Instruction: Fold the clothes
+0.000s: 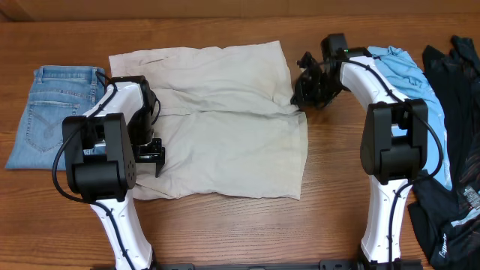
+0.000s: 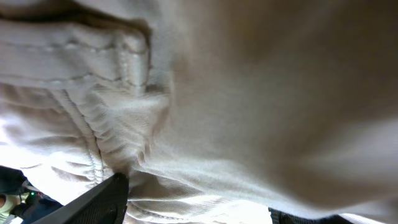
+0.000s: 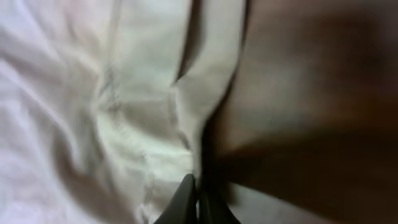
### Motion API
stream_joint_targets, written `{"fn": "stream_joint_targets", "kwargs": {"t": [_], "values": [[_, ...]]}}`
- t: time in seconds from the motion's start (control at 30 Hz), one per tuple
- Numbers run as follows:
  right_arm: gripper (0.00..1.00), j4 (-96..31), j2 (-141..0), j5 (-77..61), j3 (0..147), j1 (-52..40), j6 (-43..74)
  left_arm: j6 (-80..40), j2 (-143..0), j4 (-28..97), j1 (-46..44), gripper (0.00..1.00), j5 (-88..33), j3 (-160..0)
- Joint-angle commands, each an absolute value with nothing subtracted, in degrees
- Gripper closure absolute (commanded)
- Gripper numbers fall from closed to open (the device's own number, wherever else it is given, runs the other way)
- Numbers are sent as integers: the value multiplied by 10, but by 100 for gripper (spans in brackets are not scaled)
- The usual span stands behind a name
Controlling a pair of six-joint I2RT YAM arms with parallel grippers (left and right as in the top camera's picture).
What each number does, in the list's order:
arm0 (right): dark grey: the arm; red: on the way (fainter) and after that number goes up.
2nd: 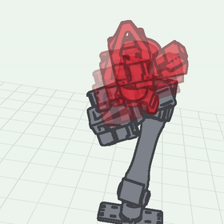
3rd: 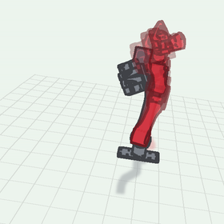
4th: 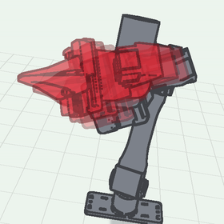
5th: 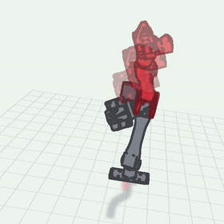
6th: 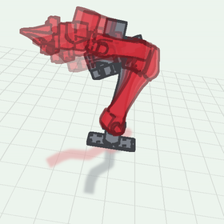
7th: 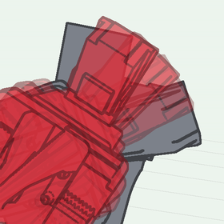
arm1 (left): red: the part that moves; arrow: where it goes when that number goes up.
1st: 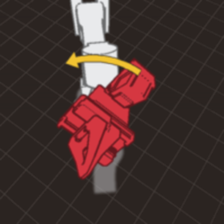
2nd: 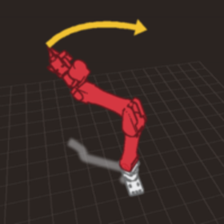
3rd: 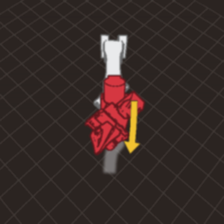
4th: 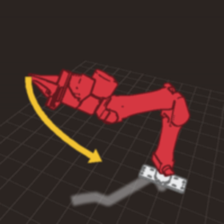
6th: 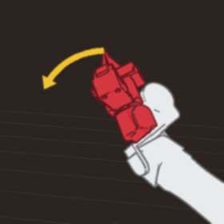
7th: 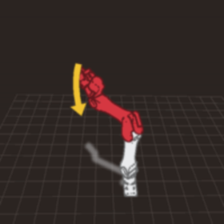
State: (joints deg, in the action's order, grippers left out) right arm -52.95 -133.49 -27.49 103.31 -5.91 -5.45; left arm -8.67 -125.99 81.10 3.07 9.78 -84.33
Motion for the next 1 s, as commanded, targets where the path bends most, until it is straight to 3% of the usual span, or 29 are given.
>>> {"fn": "stream_joint_targets", "kwargs": {"t": [0.0,0.4,0.5,0.53,0.8,0.97], "values": [[96,-481,-1337,-196,1040,-40,-1,-107,-1263,786,37,26,150,-831],[95,-449,-1336,-129,1069,45,35,-107,-1263,771,37,26,150,-831],[69,-465,-1336,-129,1069,53,35,-108,-1263,766,37,26,147,-833],[67,-472,-1335,-129,1069,54,35,-108,-1263,765,37,26,138,-837],[64,-538,-1259,-129,1069,54,61,-107,-1256,804,36,22,89,-933],[65,-607,-1179,-128,1069,54,61,-103,-1214,818,32,1,89,-980]]}}
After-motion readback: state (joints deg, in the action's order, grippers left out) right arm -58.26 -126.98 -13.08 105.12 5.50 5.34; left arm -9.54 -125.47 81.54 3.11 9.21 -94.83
